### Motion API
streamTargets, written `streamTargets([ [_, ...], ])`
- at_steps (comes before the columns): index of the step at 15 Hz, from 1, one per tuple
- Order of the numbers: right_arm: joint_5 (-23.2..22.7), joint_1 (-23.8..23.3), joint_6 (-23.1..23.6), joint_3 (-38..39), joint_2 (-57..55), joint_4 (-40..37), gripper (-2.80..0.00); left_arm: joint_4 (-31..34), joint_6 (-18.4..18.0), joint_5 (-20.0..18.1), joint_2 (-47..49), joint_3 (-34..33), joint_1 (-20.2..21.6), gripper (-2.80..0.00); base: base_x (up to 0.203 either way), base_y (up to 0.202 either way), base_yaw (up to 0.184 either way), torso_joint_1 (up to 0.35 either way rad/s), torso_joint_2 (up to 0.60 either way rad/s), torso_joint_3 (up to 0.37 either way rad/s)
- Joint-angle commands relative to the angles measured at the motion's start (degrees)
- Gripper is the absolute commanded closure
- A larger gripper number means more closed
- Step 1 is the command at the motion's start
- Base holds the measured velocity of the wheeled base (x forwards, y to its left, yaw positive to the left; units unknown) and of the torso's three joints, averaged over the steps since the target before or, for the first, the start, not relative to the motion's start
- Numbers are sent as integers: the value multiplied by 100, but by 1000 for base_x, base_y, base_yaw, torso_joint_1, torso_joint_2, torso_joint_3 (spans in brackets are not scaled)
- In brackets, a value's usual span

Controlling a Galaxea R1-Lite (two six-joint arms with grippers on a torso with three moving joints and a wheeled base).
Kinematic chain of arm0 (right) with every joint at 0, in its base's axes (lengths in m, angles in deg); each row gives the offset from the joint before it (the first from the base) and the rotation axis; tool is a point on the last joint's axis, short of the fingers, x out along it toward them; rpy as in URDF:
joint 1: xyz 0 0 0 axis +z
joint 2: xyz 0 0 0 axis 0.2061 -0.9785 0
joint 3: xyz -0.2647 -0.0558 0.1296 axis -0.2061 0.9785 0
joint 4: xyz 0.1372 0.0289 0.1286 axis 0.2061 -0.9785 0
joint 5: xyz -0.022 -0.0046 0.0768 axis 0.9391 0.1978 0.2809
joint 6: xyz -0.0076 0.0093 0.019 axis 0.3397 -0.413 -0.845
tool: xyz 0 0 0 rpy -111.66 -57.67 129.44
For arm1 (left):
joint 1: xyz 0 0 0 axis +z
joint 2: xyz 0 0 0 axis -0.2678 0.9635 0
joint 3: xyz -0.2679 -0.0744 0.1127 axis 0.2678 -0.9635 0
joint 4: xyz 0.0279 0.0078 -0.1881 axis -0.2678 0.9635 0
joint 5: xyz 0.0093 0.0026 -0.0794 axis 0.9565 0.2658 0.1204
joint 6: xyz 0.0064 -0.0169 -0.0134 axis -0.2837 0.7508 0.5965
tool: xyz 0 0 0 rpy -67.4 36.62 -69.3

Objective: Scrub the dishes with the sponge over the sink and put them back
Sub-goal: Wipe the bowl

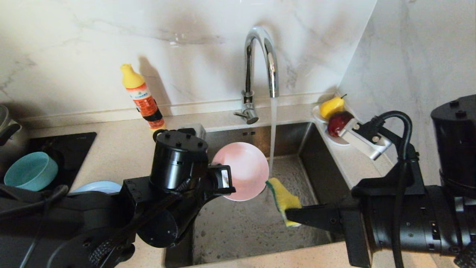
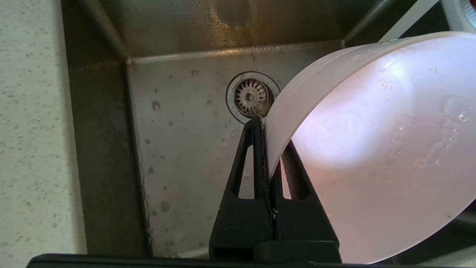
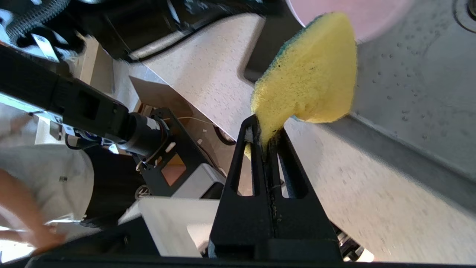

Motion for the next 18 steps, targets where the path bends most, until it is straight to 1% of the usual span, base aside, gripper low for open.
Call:
streamTargets([
  [1,-7,87,-13,-269,-454,-12,0,-64,12,21,87,30,-26,0,0,0,0,0,0,0],
  [4,4,122,-21,-575,-880,0,0,-430,8,38,94,34,-35,0,0,0,0,0,0,0],
  [10,45,94,-31,-900,-1255,44,0,-438,26,30,24,79,-61,0,0,0,0,0,0,0],
  [14,31,-255,-25,-1251,-1572,48,0,-570,52,38,-2,-53,-61,0,0,0,0,0,0,0],
  [18,46,-345,-27,-1486,-1710,56,0,-570,45,30,-112,-164,-61,0,0,0,0,0,0,0],
])
